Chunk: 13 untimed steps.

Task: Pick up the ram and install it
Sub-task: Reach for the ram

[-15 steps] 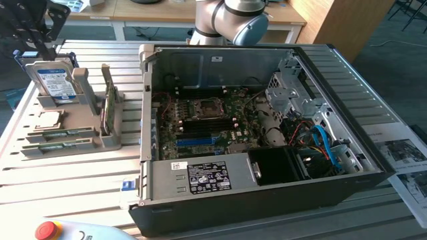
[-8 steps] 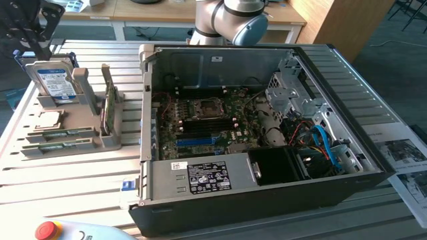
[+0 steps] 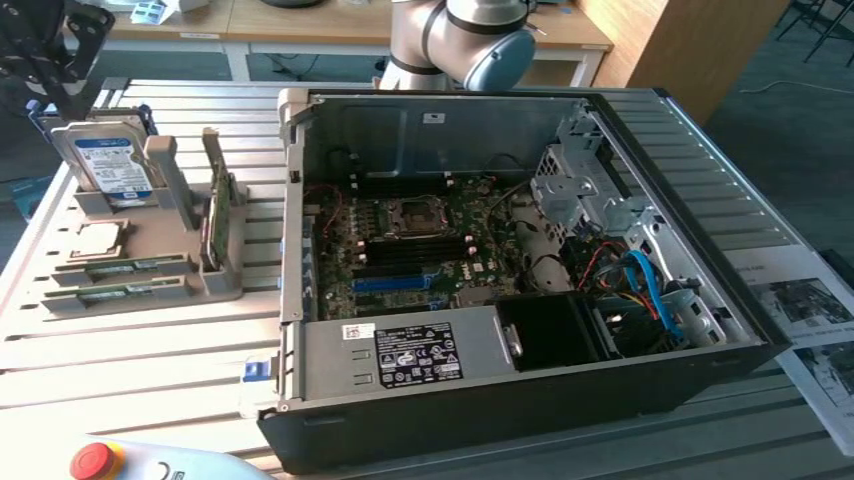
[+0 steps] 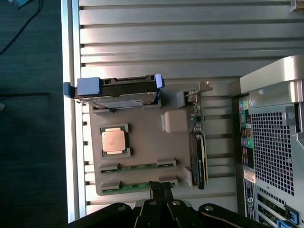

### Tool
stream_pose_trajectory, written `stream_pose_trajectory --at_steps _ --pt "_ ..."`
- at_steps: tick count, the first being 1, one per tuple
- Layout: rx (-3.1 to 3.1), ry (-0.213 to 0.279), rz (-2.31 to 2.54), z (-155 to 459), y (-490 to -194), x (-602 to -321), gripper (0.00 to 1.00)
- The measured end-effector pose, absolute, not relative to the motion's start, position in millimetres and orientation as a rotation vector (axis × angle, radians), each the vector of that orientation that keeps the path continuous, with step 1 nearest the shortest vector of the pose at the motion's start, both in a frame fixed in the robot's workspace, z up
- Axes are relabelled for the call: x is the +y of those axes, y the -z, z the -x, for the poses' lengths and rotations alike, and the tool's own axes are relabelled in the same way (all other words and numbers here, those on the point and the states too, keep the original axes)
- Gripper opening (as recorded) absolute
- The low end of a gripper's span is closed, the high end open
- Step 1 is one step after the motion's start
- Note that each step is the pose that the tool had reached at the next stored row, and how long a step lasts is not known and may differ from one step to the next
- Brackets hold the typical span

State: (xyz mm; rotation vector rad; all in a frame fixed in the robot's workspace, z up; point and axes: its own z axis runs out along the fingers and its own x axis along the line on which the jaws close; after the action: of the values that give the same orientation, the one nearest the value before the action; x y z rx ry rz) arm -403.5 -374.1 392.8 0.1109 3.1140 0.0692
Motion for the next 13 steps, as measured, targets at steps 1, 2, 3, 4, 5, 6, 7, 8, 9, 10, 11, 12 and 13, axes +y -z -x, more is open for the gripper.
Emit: stream_pose_trajectory --at_steps 1,2,3,4,5,6,7,8,9,10,11,12,13 --pt "3.114 -0.069 -0.111 405.3 -392.8 -374.0 0.11" --pt "3.114 -0.069 -0.111 407.6 -392.7 -374.0 0.11" --pt "3.114 -0.069 -0.111 409.8 -392.7 -373.9 0.11" --pt "3.114 -0.069 -0.111 411.9 -392.6 -373.8 0.11" --pt "3.114 -0.069 -0.111 413.9 -392.6 -373.8 0.11" --pt "3.114 -0.069 -0.111 415.6 -392.6 -373.7 0.11" --pt "3.114 -0.069 -0.111 416.6 -392.6 -373.7 0.11" --pt "3.114 -0.069 -0.111 416.8 -392.5 -373.8 0.11" --pt "3.114 -0.069 -0.111 416.8 -392.6 -373.8 0.11" --pt "3.114 -0.069 -0.111 416.9 -392.6 -373.8 0.11" --pt "3.114 -0.069 -0.111 416.8 -392.5 -373.8 0.11" --pt "3.114 -0.069 -0.111 416.9 -392.6 -373.8 0.11" --pt "3.114 -0.069 -0.111 416.9 -392.6 -373.8 0.11"
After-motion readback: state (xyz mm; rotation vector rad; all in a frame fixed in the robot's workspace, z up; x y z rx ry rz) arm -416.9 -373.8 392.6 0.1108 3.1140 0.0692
